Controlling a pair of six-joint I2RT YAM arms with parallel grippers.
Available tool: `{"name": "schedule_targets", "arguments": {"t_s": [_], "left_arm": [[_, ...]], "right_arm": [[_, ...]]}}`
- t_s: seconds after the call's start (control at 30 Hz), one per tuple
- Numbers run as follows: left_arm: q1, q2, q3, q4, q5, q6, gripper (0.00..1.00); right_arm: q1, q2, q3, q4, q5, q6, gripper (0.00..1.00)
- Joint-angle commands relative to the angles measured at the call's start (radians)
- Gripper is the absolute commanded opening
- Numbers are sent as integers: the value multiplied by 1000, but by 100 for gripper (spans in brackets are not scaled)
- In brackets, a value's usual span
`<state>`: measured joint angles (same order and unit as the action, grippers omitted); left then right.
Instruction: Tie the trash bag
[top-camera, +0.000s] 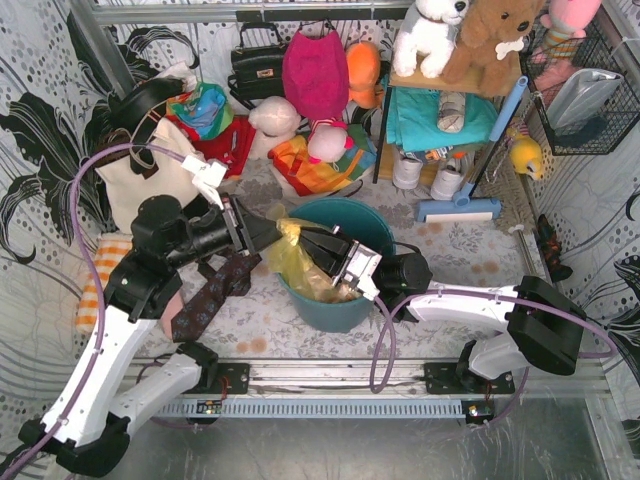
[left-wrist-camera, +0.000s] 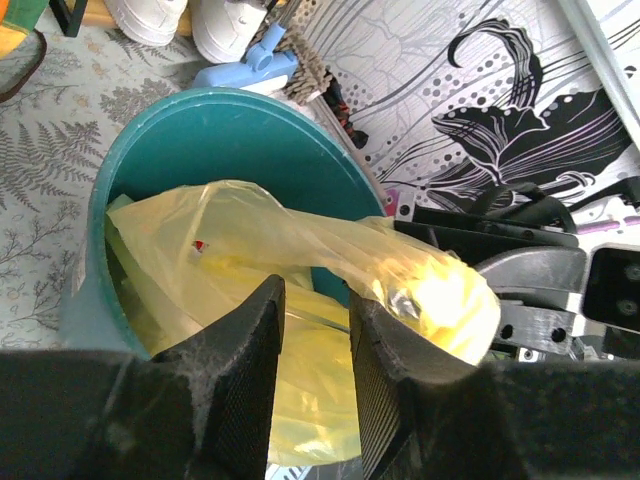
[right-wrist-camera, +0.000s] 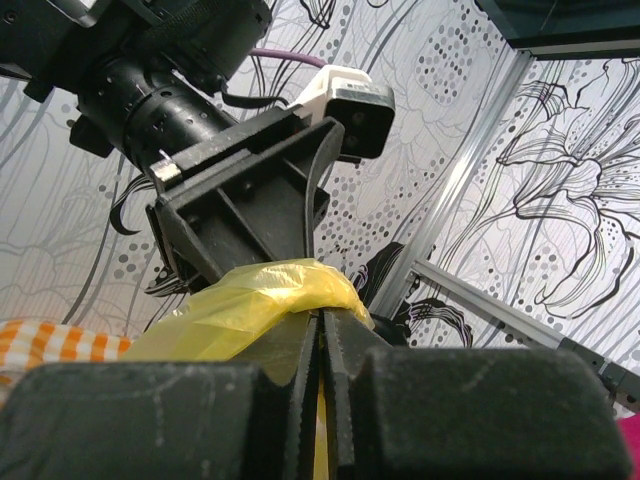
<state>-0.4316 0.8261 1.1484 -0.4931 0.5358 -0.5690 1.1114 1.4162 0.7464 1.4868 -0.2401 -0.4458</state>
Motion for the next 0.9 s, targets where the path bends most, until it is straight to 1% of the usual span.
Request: {"name": "schedule_targets", "arguments": {"t_s": [0.0,0.1,0.2,0.33,0.5,0.7,0.8,0.87], "left_arm": [[-3,-44,-1,91,4,-38,41],[-3,-55,18,38,-53,-28,45],[-1,-65,27,27,-68,-32,50],[-1,-74,37,31,-69,-49,53],[6,-81,35,82,-47,-113,51],[32,-67,91,-2,-127,-117,45],[65,-54,92,14,-89,-135,44],[93,-48,78,45,-35,-152,44]], "right_arm": [[7,20,-39,0,-17,16,4],[7,17,-41,-6,-15,14,4],[6,17,-44,-4,-14,16,4],[6,17,-45,-5,-13,18,4],[6,15,-47,-7,-10,16,4],[5,10,-50,-7,-5,16,4],[6,10,-49,-10,-5,16,4],[6,9,-48,-10,-4,16,4]]}}
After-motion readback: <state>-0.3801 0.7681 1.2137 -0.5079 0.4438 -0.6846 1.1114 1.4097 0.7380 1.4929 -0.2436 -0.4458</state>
